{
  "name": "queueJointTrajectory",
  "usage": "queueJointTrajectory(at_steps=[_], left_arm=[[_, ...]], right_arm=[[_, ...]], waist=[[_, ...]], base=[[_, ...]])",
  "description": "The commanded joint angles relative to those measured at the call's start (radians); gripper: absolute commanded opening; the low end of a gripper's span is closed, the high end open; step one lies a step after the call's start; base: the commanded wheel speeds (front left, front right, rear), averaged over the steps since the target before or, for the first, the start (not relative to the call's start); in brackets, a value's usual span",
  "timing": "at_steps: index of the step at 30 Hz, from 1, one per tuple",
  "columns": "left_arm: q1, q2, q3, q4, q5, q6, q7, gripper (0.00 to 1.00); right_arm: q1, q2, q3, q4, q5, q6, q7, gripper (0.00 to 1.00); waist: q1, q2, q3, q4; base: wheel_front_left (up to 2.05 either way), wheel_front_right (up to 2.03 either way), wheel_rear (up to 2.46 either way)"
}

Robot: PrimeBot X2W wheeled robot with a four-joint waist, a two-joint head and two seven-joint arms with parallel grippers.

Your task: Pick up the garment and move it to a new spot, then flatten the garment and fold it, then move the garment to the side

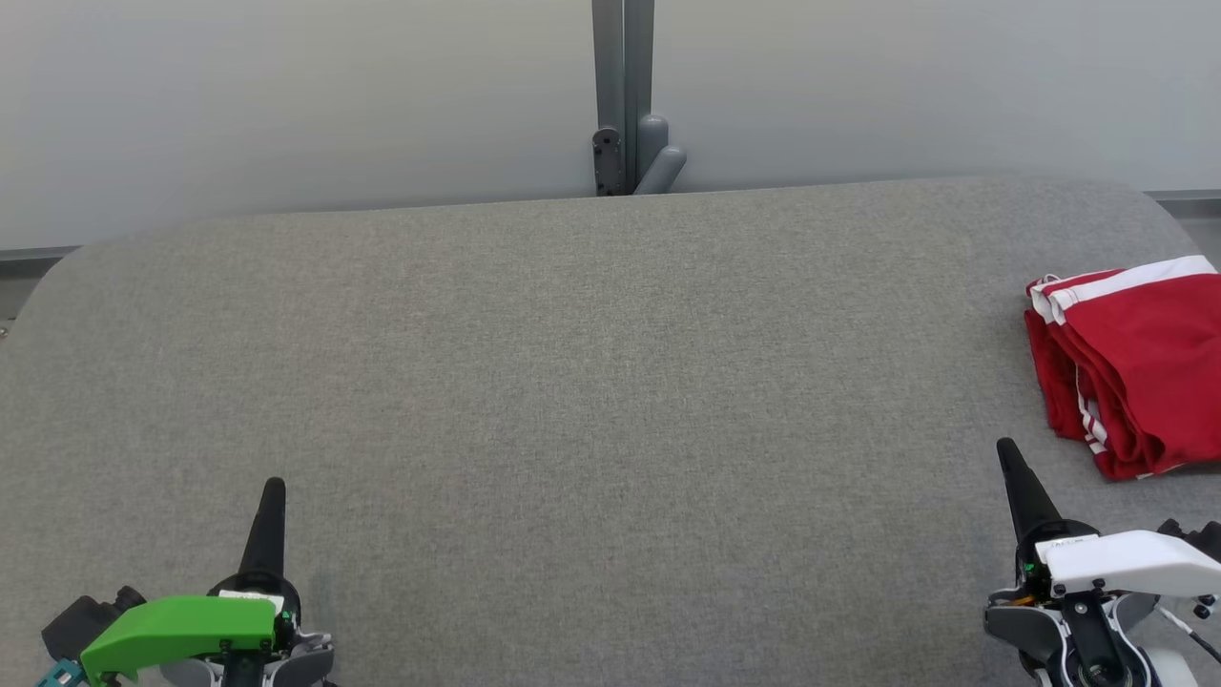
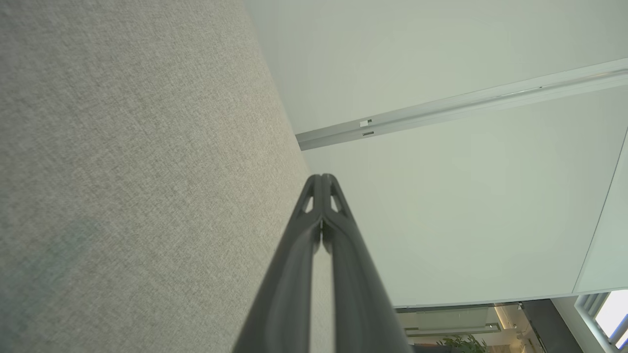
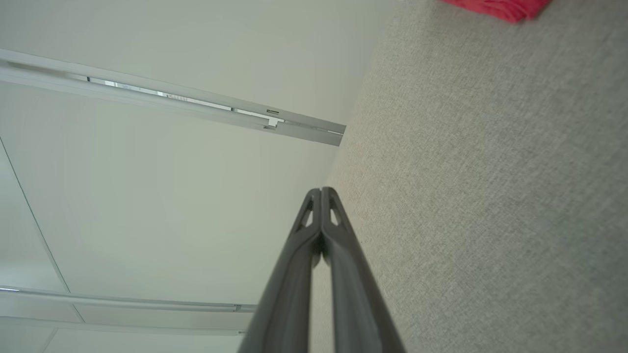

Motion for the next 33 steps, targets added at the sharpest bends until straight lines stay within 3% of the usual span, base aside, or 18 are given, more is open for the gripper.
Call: queueJointTrajectory(at_steps=[1,33], left_arm=[[-0.024,0.008,0.008,-0.01,-0.02,-0.006,0.007,0.0],[-0.065,0.008,0.038,-0.013,-0.229,-0.01,0.068,0.0]], right_arm=[[-0.019,-0.006,0.0,-0.001,0.021,0.0,0.008,0.0],[-0.052,-0.008,0.003,0.012,0.276,0.0,0.066,0.0]], waist=[[0.0,0.0,0.0,0.0],[0.0,0.0,0.004,-0.011]], base=[[0.0,0.0,0.0],[0.0,0.0,0.0]])
